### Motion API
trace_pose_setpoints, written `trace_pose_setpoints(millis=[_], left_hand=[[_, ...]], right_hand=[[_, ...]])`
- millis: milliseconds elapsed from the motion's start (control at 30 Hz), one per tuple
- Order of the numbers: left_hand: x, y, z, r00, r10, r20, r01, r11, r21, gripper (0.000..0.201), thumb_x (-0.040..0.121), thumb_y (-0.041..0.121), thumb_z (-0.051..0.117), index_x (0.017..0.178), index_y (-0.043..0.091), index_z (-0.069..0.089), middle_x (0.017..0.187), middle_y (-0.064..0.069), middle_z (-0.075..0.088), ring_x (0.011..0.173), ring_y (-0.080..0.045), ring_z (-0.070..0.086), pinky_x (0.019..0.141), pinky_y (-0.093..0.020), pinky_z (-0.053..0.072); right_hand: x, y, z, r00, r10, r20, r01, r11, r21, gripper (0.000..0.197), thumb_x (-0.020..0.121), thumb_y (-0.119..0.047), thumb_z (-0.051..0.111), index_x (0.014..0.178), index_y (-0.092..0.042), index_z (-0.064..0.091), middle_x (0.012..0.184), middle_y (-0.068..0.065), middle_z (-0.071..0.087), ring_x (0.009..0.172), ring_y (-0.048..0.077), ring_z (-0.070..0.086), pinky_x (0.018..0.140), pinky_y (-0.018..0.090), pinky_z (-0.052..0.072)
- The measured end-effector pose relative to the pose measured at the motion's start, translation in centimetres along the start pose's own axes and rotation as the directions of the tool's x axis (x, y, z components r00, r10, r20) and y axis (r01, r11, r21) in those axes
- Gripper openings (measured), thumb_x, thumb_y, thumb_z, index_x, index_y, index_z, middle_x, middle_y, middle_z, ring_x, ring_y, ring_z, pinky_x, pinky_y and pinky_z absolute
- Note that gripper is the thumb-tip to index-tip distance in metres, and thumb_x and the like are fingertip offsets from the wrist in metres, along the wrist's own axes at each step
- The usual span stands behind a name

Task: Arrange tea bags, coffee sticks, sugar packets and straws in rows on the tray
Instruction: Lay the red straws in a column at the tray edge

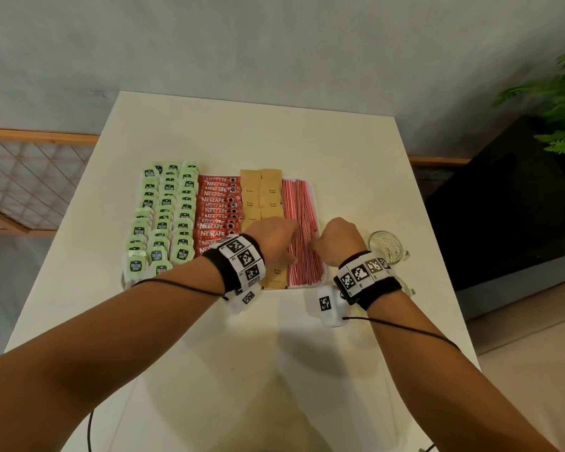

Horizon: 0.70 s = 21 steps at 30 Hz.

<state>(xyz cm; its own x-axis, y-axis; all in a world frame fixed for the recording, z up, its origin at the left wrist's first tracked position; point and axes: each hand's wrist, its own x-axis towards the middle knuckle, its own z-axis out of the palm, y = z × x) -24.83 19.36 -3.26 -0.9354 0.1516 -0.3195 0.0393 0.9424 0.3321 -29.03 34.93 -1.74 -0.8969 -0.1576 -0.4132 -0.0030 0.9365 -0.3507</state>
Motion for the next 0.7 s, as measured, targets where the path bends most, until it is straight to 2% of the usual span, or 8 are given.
trace_pose_setpoints(millis=[100,167,233,267,433,600,700], left_hand=[[-0.1,0.1,0.2,1.000,0.003,-0.003,-0.003,1.000,-0.020,0.051,0.084,0.045,0.075,0.121,0.019,0.052,0.105,-0.001,0.063,0.091,-0.020,0.058,0.073,-0.032,0.048],[-0.2,0.2,0.3,1.000,0.026,-0.010,-0.026,0.999,-0.023,0.058,0.084,0.044,0.075,0.130,0.018,0.051,0.114,-0.003,0.064,0.100,-0.022,0.060,0.083,-0.035,0.052],[-0.3,0.2,0.4,0.998,0.063,-0.026,-0.063,0.998,-0.012,0.064,0.084,0.043,0.075,0.138,0.019,0.049,0.124,-0.003,0.064,0.109,-0.022,0.061,0.092,-0.037,0.051],[-0.3,0.2,0.4,0.997,0.078,-0.027,-0.078,0.997,-0.003,0.065,0.084,0.042,0.075,0.139,0.020,0.049,0.126,-0.002,0.064,0.111,-0.022,0.061,0.093,-0.038,0.051],[-0.3,0.1,0.6,0.997,0.074,0.005,-0.074,0.996,0.047,0.060,0.083,0.043,0.075,0.134,0.021,0.053,0.121,-0.002,0.065,0.107,-0.022,0.060,0.092,-0.040,0.052],[0.0,-0.2,0.8,0.997,0.071,0.011,-0.072,0.996,0.049,0.062,0.084,0.045,0.074,0.136,0.019,0.051,0.119,-0.002,0.065,0.107,-0.022,0.060,0.086,-0.035,0.049],[0.1,-0.3,0.7,0.998,0.061,0.000,-0.061,0.997,0.041,0.066,0.084,0.048,0.073,0.138,0.018,0.048,0.119,-0.003,0.065,0.105,-0.022,0.060,0.079,-0.031,0.045]], right_hand=[[-0.5,0.1,0.0,1.000,-0.030,-0.005,0.029,0.996,-0.089,0.023,0.090,-0.029,0.070,0.078,-0.011,0.061,0.075,0.004,0.064,0.068,0.023,0.064,0.055,0.027,0.044],[-1.0,0.2,0.2,0.995,-0.103,-0.003,0.101,0.980,-0.170,0.015,0.091,-0.028,0.067,0.094,-0.014,0.069,0.087,0.003,0.069,0.076,0.024,0.066,0.062,0.030,0.052],[-1.6,0.4,0.8,0.980,-0.200,0.010,0.197,0.957,-0.213,0.026,0.091,-0.024,0.064,0.116,-0.020,0.069,0.106,0.003,0.071,0.093,0.027,0.068,0.077,0.036,0.057],[-1.9,0.6,1.1,0.971,-0.238,0.030,0.238,0.945,-0.226,0.032,0.092,-0.021,0.063,0.123,-0.023,0.066,0.111,0.003,0.071,0.098,0.027,0.068,0.079,0.037,0.057],[-2.5,1.5,1.6,0.957,-0.286,0.053,0.289,0.916,-0.278,0.033,0.092,-0.014,0.061,0.123,-0.026,0.063,0.107,0.007,0.068,0.093,0.030,0.067,0.069,0.034,0.049],[-2.8,1.6,1.3,0.955,-0.282,0.089,0.296,0.905,-0.304,0.036,0.091,-0.020,0.065,0.127,-0.025,0.061,0.113,0.008,0.065,0.099,0.030,0.066,0.077,0.038,0.055],[-2.1,1.1,0.6,0.950,-0.301,0.083,0.312,0.906,-0.287,0.038,0.092,-0.022,0.064,0.130,-0.023,0.059,0.118,0.008,0.056,0.099,0.030,0.064,0.079,0.038,0.053]])
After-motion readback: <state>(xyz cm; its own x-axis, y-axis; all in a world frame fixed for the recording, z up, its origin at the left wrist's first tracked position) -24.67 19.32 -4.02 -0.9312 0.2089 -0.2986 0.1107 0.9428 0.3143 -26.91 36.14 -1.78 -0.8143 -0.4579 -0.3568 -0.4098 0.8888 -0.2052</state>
